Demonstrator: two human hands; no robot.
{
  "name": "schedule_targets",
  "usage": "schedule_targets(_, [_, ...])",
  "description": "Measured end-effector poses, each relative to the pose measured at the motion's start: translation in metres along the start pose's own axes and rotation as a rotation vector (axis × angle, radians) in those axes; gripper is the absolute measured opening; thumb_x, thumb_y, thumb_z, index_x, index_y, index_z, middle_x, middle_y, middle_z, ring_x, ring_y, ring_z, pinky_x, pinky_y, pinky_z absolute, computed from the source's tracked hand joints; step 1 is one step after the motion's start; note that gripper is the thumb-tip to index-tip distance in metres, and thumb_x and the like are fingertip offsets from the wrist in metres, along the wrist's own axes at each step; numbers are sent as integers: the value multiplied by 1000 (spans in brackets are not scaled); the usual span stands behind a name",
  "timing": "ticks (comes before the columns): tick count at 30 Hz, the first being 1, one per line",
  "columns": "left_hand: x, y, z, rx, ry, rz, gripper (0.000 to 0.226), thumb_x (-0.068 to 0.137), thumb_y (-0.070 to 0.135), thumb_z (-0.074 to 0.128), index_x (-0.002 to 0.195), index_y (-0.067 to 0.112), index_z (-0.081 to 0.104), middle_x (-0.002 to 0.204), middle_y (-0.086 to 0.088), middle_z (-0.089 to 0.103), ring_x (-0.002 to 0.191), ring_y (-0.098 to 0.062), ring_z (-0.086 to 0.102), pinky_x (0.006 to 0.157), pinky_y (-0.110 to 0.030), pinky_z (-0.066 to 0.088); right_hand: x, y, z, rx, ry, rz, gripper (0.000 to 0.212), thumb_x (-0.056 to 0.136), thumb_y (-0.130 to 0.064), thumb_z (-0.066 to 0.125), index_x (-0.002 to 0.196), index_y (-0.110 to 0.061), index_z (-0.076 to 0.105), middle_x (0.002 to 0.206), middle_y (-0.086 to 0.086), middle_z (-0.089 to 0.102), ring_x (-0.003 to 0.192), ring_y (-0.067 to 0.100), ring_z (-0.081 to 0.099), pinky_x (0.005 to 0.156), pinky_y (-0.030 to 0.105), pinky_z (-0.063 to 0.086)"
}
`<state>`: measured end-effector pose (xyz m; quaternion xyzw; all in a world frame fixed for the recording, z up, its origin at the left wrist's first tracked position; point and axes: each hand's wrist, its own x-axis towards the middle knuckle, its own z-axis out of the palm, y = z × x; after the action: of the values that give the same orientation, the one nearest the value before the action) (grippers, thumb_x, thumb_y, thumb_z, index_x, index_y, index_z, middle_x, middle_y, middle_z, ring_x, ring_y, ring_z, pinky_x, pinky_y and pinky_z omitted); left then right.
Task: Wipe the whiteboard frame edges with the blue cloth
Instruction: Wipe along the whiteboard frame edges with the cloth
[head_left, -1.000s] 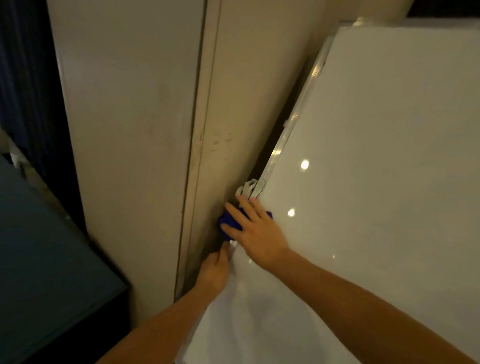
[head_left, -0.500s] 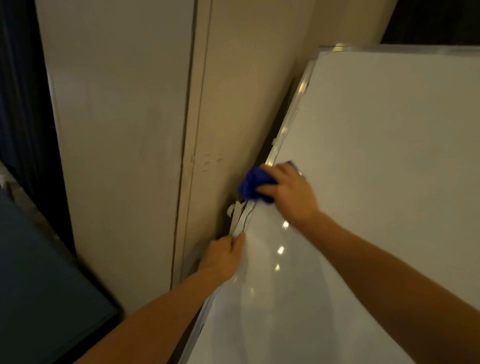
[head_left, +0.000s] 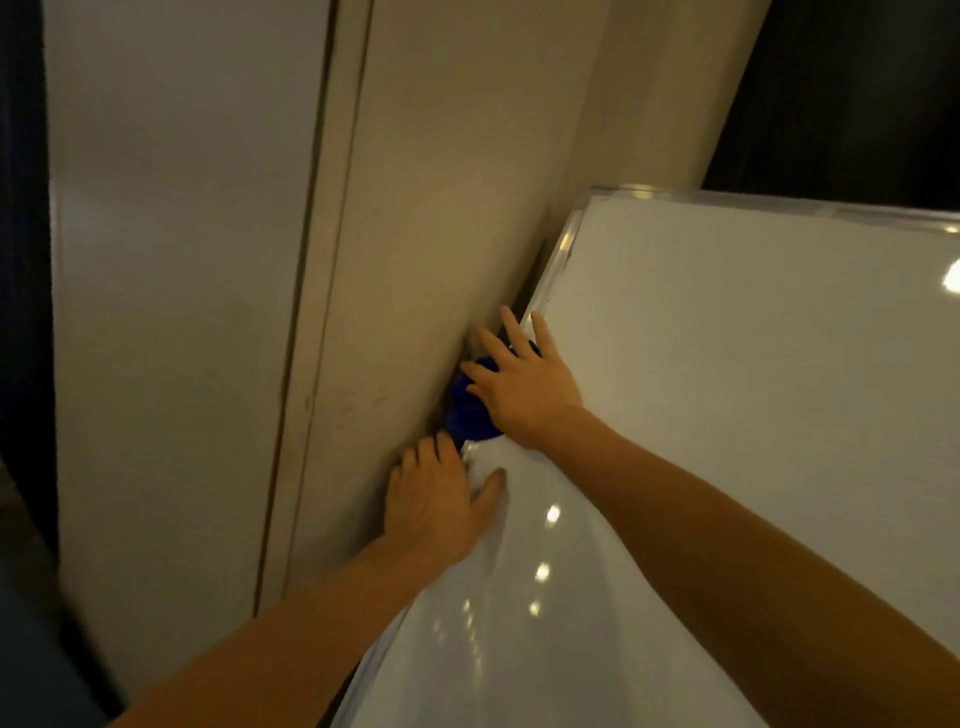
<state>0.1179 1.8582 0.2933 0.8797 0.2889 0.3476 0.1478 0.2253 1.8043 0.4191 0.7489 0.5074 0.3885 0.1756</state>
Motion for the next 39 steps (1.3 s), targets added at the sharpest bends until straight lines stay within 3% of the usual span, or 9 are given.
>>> schedule_targets(3, [18, 12, 7, -45, -7, -3, 74, 90, 71, 34, 133, 12, 48, 132, -8, 56, 118, -23, 53, 101, -36, 44, 12, -5, 0, 61, 33, 15, 54, 101, -44, 37, 152, -28, 31, 164, 8, 15, 150, 40, -6, 117, 62, -9])
schedule_targets(8, [24, 21, 9, -22, -12, 2, 67, 90, 72, 29, 125, 18, 50, 123, -2, 61, 108, -17, 58, 93, -32, 46, 6, 0, 10, 147, 105, -237, 46, 93, -33, 59, 138, -30, 54, 143, 5, 52, 140, 35, 32, 120, 55, 0])
schedule_targets(14, [41, 32, -5, -301, -29, -51, 82, 87, 74, 36, 142, 14, 38, 135, -6, 54, 117, -22, 57, 99, -38, 49, 48, 59, -2, 98, 213, 77, 40, 93, -28, 58, 132, -30, 57, 134, 1, 56, 129, 28, 42, 119, 49, 11])
schedule_targets(20, [55, 35, -8, -180, -11, 5, 76, 90, 70, 38, 142, 14, 36, 133, -4, 53, 111, -16, 59, 91, -28, 50, 33, 37, 10, 198, 174, -331, 41, 90, -16, 57, 130, -21, 62, 126, 2, 67, 129, 27, 46, 116, 38, -2])
schedule_targets(25, [58, 38, -4, -283, -130, -29, 81, 88, 73, 31, 147, 17, 30, 142, -3, 47, 121, -21, 56, 99, -36, 50, 74, 115, -11, 356, 310, 178, 33, 94, -17, 61, 127, -20, 60, 122, 5, 61, 118, 25, 49, 102, 37, 38])
schedule_targets(27, [60, 38, -5, -289, -112, -20, 77, 90, 71, 34, 144, 16, 33, 139, -4, 49, 119, -21, 57, 99, -37, 50, 71, 105, -11, 407, 324, 277, 28, 94, -18, 60, 122, -19, 62, 120, 6, 58, 115, 25, 50, 98, 38, 44])
schedule_targets(31, [65, 38, -8, -365, -16, 27, 63, 92, 62, 44, 133, 15, 42, 125, -3, 57, 103, -16, 61, 88, -34, 52, 25, 48, 10, 283, 254, -265, 37, 88, -16, 66, 125, -14, 64, 133, 8, 60, 124, 30, 48, 102, 40, 37])
schedule_targets(33, [67, 42, -9, -393, -16, 25, 62, 92, 60, 46, 135, 15, 40, 126, -4, 58, 102, -16, 62, 87, -34, 53, 25, 53, 11, 307, 174, -319, 44, 89, -12, 67, 132, -13, 60, 141, 8, 56, 130, 29, 45, 103, 39, 37])
schedule_targets(39, [89, 67, -18, -293, -30, 48, 92, 87, 75, 34, 153, 13, 17, 148, -6, 39, 124, -22, 52, 99, -34, 48, 68, 137, -25, 387, 244, 107, 46, 93, -12, 62, 137, -15, 55, 136, 9, 56, 126, 26, 48, 106, 35, 38])
